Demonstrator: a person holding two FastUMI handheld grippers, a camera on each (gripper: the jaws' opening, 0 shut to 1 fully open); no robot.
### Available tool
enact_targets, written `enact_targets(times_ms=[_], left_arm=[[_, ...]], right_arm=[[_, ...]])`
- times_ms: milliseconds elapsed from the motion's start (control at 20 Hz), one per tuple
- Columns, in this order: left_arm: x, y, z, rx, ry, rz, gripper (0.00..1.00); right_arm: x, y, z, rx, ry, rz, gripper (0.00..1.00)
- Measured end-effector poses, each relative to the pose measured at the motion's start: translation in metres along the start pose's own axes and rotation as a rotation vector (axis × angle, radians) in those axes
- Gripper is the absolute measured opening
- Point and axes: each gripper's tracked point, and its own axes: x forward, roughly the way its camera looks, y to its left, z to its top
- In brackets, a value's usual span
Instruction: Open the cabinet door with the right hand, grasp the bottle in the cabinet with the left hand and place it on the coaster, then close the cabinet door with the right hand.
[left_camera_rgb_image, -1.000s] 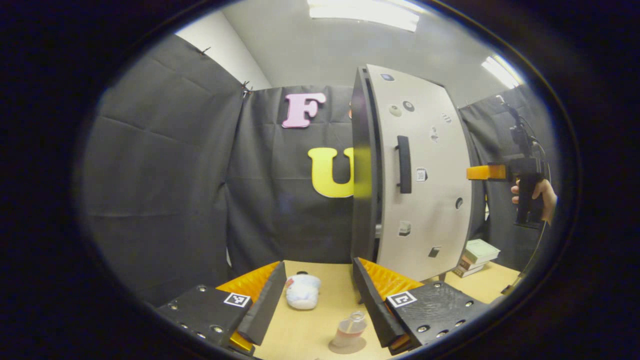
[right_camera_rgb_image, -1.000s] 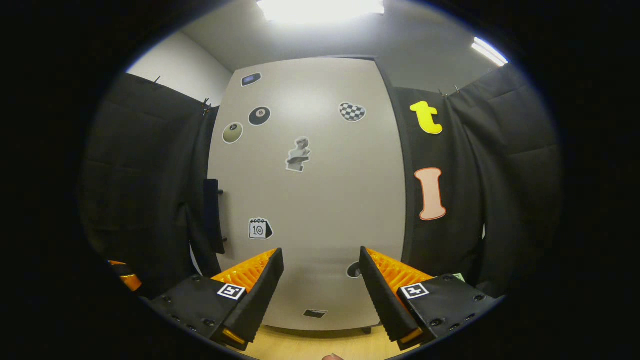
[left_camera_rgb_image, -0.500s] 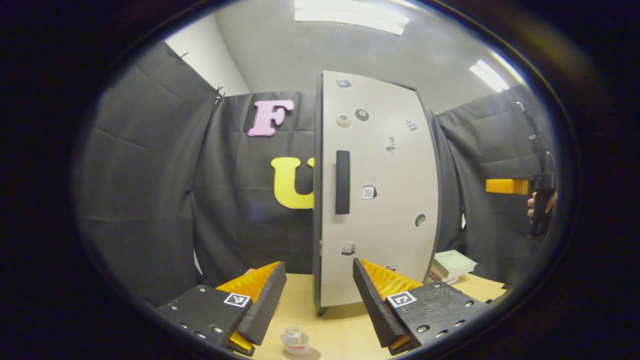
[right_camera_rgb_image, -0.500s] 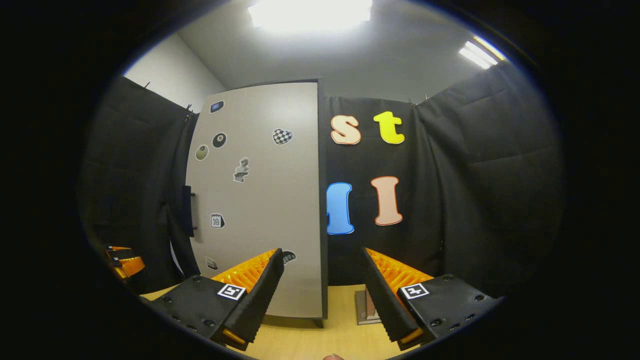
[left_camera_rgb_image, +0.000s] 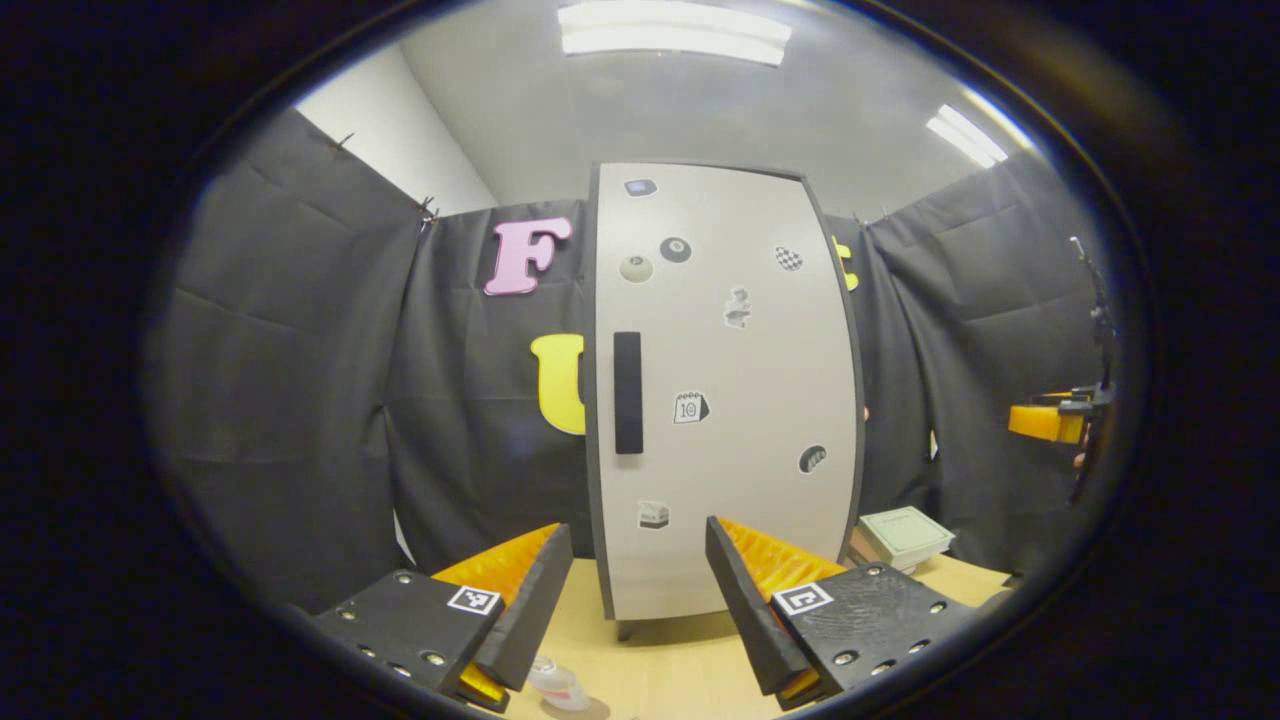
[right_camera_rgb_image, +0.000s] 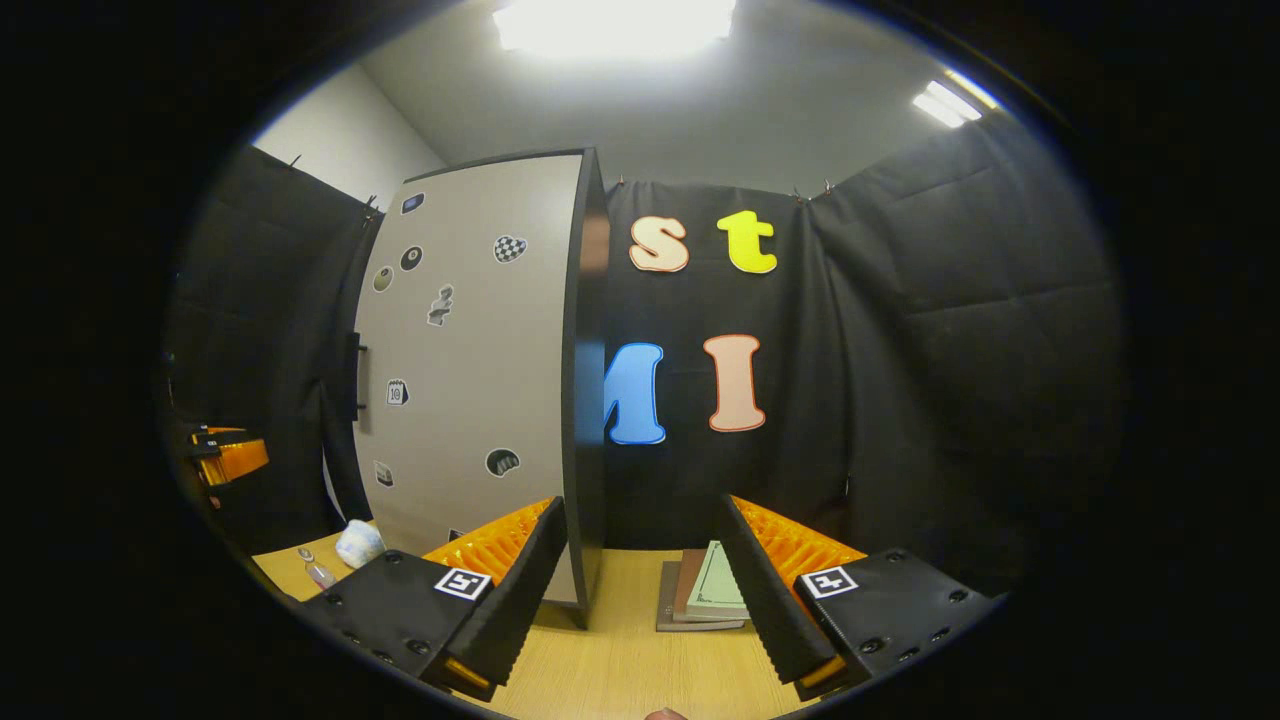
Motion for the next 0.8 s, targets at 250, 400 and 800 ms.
enact_targets(times_ms=[250, 400, 800], left_arm=[[-0.005, 0.005, 0.007, -0.012, -0.002, -0.006, 0.82], [-0.008, 0.02, 0.01, -0.023, -0.002, 0.009, 0.82], [-0.011, 0.05, 0.006, -0.015, 0.009, 0.028, 0.82]], right_arm=[[-0.013, -0.005, -0.007, 0.004, 0.012, -0.034, 0.97], [-0.021, 0.003, -0.001, -0.007, -0.004, -0.028, 0.96], [-0.015, 0.034, 0.007, 0.008, -0.021, -0.021, 0.96]])
